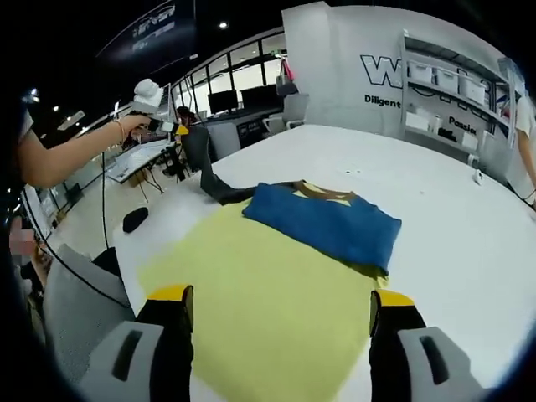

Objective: Fold the garment on the visible template until the final outline fits inside the template.

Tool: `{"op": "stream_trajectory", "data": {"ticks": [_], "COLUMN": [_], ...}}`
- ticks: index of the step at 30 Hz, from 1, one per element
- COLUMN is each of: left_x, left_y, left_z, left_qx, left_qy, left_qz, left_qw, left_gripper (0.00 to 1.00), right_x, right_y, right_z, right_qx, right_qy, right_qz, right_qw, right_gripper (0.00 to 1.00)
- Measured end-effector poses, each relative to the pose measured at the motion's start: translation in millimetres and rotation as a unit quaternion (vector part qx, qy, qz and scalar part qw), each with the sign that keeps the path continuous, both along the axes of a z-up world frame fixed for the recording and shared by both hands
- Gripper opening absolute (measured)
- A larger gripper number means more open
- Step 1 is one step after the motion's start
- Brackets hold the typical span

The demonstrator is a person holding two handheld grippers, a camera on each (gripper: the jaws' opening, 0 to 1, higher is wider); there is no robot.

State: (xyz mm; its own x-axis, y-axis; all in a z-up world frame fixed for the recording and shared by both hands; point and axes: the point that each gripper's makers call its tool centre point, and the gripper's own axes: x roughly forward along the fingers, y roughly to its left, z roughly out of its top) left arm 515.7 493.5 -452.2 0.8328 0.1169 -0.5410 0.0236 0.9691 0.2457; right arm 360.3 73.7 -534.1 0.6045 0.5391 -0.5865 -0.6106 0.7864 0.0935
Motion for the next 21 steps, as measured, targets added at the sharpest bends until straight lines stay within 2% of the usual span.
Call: {"op": "stream_trajectory", "data": {"ticks": [6, 8, 10, 12, 13, 16, 17, 21], "left_x": [-1.9, -1.9, -2.4, -3.1, -4.0, -3.2, -2.4, -1.5], "left_y": [-30, -38, -54, -66, -75, -102, -113, -136], "left_z": [26.2, 31.5, 39.2, 44.8, 49.0, 63.2, 70.1, 85.7], "left_qx": [0.017, 0.020, 0.005, 0.010, 0.019, 0.034, 0.049, 0.075], "left_qy": [-0.022, -0.026, -0.025, -0.025, -0.022, -0.036, -0.043, -0.060], "left_qz": [-0.031, -0.035, -0.040, -0.050, -0.057, -0.087, -0.105, -0.126], "left_qw": [0.9991, 0.9989, 0.9989, 0.9984, 0.9980, 0.9950, 0.9924, 0.9874], "left_gripper": [0.00, 0.00, 0.00, 0.00, 0.00, 0.00, 0.00, 0.00], "right_x": [9, 9, 8, 6, 4, 1, 0, 1], "right_y": [24, 26, 25, 22, 19, 13, 11, 10], "right_z": [5.6, 6.1, 5.0, 2.9, 1.7, 1.9, 2.9, 6.7], "right_qx": [0.011, 0.013, 0.014, 0.012, 0.013, 0.028, 0.034, 0.042], "right_qy": [-0.010, -0.010, -0.005, 0.001, 0.007, 0.024, 0.027, 0.022], "right_qz": [0.026, 0.029, 0.030, 0.027, 0.023, 0.010, 0.008, 0.002], "right_qw": [0.9996, 0.9995, 0.9995, 0.9996, 0.9996, 0.9993, 0.9990, 0.9989], "right_gripper": [0.83, 0.83, 0.82, 0.81, 0.80, 0.78, 0.77, 0.74]}}
